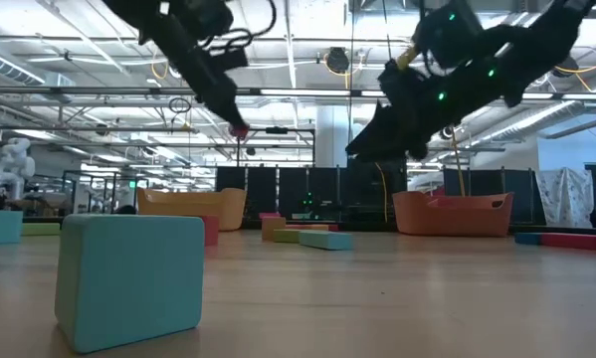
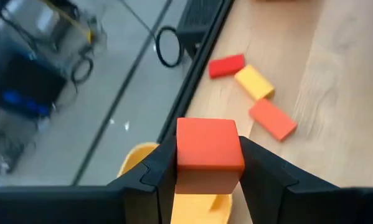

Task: Sort blocks by size
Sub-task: Put the orange block into the yellow bin

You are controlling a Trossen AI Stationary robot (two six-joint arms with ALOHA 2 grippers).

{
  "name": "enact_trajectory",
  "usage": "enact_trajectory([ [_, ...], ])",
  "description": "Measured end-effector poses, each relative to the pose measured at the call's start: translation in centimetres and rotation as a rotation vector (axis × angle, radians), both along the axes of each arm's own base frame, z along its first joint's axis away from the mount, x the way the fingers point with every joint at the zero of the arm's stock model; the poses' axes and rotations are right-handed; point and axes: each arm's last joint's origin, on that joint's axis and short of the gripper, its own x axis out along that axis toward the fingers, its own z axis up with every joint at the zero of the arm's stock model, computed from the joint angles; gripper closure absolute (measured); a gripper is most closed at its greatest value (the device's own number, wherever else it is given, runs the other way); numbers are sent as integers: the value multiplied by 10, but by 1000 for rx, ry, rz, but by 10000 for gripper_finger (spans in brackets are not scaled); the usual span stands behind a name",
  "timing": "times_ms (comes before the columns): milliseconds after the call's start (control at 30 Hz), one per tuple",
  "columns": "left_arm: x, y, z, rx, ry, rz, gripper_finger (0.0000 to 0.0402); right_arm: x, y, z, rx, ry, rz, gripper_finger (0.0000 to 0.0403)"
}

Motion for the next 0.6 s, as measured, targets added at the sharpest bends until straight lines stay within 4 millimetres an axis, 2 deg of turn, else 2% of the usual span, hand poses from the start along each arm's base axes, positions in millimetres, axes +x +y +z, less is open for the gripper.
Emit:
enact_trajectory([
  [133, -13, 20, -18, -106, 42, 95, 260, 16, -9, -15, 22, 6, 57, 181],
  [333, -34, 45, -34, -149, 65, 196, 253, 47, -18, -27, -4, 58, 118, 181],
  [600, -57, 61, -47, -283, 5, 276, 244, 87, -24, -36, -15, 139, 185, 181],
])
